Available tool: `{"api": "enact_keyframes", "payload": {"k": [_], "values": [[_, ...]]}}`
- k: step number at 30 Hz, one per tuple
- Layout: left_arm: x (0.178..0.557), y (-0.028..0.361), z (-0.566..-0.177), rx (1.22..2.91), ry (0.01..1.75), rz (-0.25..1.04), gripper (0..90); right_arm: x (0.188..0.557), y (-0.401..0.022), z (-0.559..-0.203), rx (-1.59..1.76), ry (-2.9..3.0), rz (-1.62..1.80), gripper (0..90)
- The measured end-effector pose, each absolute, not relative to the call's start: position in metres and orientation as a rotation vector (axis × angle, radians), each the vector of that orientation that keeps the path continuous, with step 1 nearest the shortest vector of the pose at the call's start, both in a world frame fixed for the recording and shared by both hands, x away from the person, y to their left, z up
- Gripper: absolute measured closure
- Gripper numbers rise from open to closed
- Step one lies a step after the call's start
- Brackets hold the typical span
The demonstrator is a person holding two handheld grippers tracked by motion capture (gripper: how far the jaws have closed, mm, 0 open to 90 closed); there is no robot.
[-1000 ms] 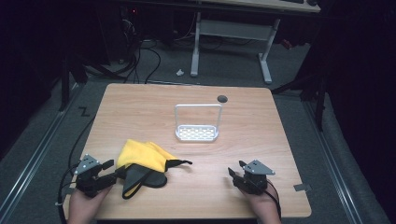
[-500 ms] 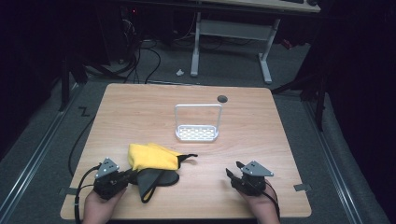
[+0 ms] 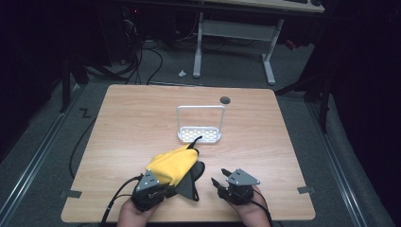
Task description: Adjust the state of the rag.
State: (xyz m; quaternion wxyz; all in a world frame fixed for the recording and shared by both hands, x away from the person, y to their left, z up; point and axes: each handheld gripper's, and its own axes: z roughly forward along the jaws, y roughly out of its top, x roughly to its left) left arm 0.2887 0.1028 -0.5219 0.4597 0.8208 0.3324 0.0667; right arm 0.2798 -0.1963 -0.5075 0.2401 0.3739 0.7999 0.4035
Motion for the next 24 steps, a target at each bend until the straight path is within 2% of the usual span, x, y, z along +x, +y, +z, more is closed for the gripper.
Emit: {"api": "enact_keyframes", "payload": {"k": [14, 19, 20, 21, 22, 23, 24], "values": [[0.284, 0.091, -0.523, 2.015, 0.802, 0.159, 85.5, 0.273, -0.145, -0.513, 0.927, 2.332, 1.163, 47.9], [0.283, 0.09, -0.523, 2.017, 0.79, 0.146, 85.5, 0.275, -0.132, -0.524, 0.904, 2.396, 1.059, 49.2], [0.283, 0.09, -0.522, 2.014, 0.791, 0.145, 85.5, 0.276, -0.131, -0.526, 0.908, 2.405, 1.045, 54.8], [0.282, 0.09, -0.522, 2.011, 0.79, 0.141, 85.5, 0.276, -0.131, -0.526, 0.908, 2.405, 1.045, 54.8], [0.282, 0.09, -0.522, 2.01, 0.789, 0.139, 85.5, 0.276, -0.132, -0.526, 0.905, 2.411, 1.035, 59.2], [0.281, 0.091, -0.521, 2.012, 0.787, 0.138, 85.5, 0.277, -0.132, -0.526, 0.901, 2.411, 1.023, 68.5], [0.281, 0.092, -0.521, 2.008, 0.786, 0.137, 85.3, 0.276, -0.135, -0.524, 0.906, 2.404, 1.008, 87.3]]}}
